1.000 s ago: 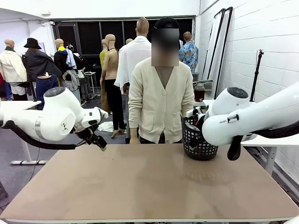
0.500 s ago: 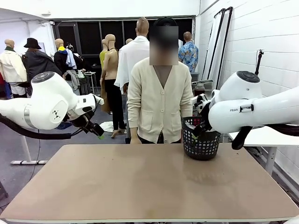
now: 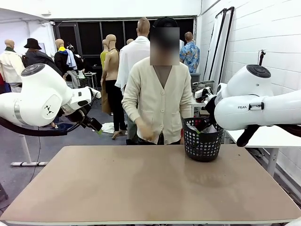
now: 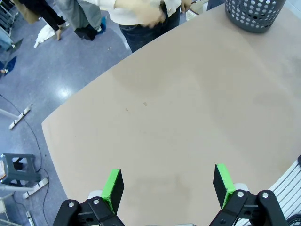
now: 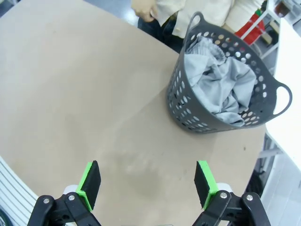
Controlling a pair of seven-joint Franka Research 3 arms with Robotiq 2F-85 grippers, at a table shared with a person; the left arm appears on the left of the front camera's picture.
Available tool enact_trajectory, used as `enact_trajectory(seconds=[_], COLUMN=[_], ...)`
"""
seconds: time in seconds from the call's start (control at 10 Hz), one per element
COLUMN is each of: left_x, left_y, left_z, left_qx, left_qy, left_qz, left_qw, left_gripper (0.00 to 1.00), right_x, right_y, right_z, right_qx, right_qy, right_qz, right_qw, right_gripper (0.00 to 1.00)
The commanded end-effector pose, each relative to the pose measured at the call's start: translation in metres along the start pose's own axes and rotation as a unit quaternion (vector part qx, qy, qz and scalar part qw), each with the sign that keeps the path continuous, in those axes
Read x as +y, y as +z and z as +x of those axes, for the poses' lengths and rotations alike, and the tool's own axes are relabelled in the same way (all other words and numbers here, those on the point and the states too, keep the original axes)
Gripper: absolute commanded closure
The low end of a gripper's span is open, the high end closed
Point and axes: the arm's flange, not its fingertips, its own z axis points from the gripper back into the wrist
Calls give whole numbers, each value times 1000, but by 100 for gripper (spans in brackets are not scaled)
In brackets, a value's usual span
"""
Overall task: Fold the training pants.
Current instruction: Grab both ends of the Training pants handed by a person.
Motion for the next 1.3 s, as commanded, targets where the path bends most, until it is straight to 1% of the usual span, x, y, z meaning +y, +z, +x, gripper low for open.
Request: enact_trajectory(seconds=[0.0, 0.4, 0.5, 0.6, 0.7, 1.2], left_x=[-6, -9, -9, -9, -7, -7], left_y=[3, 14, 15, 14, 14, 14], left_z=[-7, -9, -9, -8, -4, -4], left_qx=[-3, -10, -12, -27, -13, -13], left_qy=[2, 0, -1, -4, -8, -8], left_qz=[-1, 17, 29, 50, 9, 9], left_qw=[1000, 1000, 999, 998, 1000, 1000], left_gripper=[0, 0, 0, 0, 0, 0], right_x=[0, 3, 4, 3, 1, 1], right_y=[5, 10, 10, 6, 11, 11], right_z=[-6, -6, -7, -7, 3, 3], right_qx=[-10, -19, -17, -12, -14, -14], right_qy=[9, 9, 9, 0, 2, 2], right_qz=[-9, -12, -15, -13, -5, -5], right_qw=[1000, 1000, 1000, 1000, 1000, 1000], right_gripper=[0, 0, 0, 0, 0, 0])
